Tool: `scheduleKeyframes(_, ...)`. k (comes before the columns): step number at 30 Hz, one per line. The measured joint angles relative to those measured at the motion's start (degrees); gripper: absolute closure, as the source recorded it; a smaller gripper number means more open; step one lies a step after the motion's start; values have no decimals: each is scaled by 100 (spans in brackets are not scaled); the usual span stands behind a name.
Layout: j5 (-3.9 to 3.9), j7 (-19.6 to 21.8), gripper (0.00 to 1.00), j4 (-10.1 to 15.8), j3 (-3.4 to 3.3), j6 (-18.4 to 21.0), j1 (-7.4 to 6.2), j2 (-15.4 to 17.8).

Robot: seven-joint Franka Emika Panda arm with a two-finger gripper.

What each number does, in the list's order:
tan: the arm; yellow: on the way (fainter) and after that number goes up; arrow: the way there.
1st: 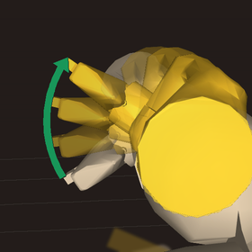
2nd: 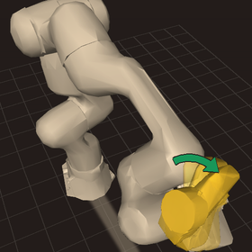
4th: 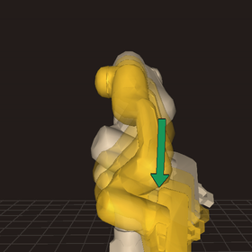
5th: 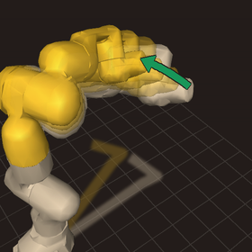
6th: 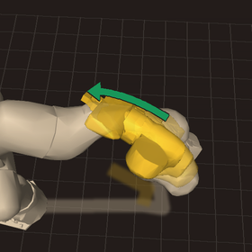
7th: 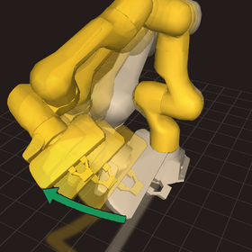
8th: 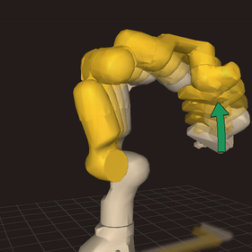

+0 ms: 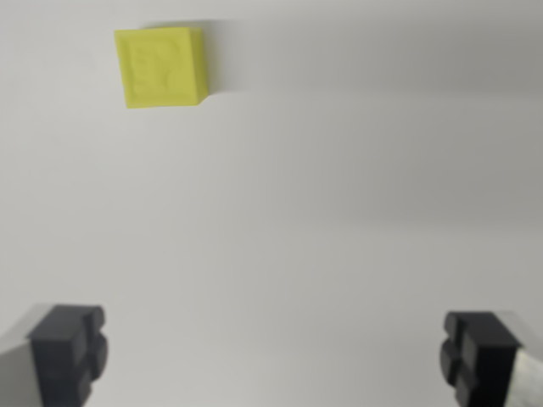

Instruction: Pick yellow cube

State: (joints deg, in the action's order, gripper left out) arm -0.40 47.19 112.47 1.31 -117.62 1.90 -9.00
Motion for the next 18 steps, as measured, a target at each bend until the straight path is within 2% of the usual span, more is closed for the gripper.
scheduleKeyframes(7, 0, -5, 0, -1, 1, -34, -13, -21)
scheduleKeyframes(18, 0, 36, 0, 82, 2, -401, -118, -260)
